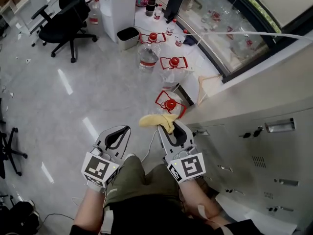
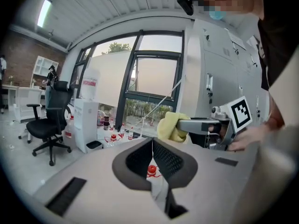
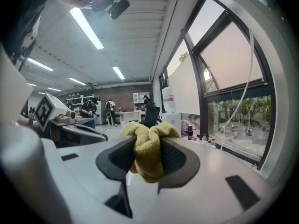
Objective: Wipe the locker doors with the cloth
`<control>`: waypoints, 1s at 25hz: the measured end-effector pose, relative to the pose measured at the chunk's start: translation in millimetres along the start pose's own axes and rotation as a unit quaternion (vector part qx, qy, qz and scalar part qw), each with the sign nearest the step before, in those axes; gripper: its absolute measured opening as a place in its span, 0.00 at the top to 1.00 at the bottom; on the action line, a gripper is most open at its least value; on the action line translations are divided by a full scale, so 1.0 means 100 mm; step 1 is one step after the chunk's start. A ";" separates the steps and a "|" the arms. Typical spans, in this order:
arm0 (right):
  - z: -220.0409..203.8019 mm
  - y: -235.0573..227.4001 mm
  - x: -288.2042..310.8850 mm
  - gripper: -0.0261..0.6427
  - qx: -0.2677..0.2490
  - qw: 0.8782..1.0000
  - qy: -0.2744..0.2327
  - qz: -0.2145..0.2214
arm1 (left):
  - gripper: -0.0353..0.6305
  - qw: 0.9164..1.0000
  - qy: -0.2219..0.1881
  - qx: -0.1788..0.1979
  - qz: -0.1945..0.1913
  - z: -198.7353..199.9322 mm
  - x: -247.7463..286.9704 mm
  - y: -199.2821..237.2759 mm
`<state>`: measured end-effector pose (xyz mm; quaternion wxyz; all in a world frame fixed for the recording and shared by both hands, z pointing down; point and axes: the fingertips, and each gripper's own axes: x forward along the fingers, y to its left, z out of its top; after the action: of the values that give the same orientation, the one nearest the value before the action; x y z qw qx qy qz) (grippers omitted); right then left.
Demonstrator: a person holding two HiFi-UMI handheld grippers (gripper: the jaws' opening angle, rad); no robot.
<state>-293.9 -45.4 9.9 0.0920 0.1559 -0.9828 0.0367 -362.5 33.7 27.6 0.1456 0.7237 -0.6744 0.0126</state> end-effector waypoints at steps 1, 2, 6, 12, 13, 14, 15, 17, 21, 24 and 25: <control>0.16 0.06 -0.01 0.74 0.000 1.000 -0.002 0.004 | 0.93 1.000 -0.001 -0.002 0.001 0.17 -0.08 -0.01; 0.32 0.11 -0.02 0.74 -0.001 1.000 -0.005 0.008 | 0.93 1.000 -0.003 -0.002 0.002 0.33 -0.15 -0.02; 0.80 0.26 -0.09 0.74 -0.003 1.000 -0.013 0.024 | 0.93 1.000 -0.012 0.004 0.003 0.83 -0.36 -0.06; 1.15 0.50 -0.23 0.74 -0.009 0.999 -0.004 0.038 | 0.93 1.000 -0.011 0.019 -0.021 1.20 -0.57 -0.22; 1.19 0.51 -0.27 0.74 -0.009 0.999 -0.004 0.034 | 0.93 0.999 -0.012 0.021 -0.025 1.23 -0.59 -0.25; 1.23 0.51 -0.32 0.74 -0.010 1.000 -0.004 0.028 | 0.93 0.999 -0.014 0.026 -0.028 1.27 -0.60 -0.29; 1.26 0.50 -0.37 0.74 -0.012 1.000 -0.004 0.022 | 0.93 0.999 -0.018 0.031 -0.032 1.30 -0.60 -0.33; 1.32 0.49 -0.47 0.74 -0.016 1.000 -0.004 0.009 | 0.93 0.998 -0.020 0.035 -0.040 1.37 -0.61 -0.40; 1.42 0.46 -0.62 0.74 -0.011 1.000 -0.005 -0.014 | 0.93 0.998 -0.016 0.038 -0.055 1.50 -0.62 -0.51; 1.41 0.42 -0.73 0.74 0.001 1.000 -0.008 -0.030 | 0.93 0.997 -0.020 0.046 -0.064 1.52 -0.61 -0.55; 1.40 0.41 -0.76 0.74 0.004 0.999 -0.008 -0.036 | 0.93 0.996 -0.024 0.051 -0.066 1.52 -0.61 -0.56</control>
<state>-260.0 2.4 -143.8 0.0842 0.1919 -0.9771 0.0362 -340.4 60.8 -141.7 0.0928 0.7733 -0.6269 0.0201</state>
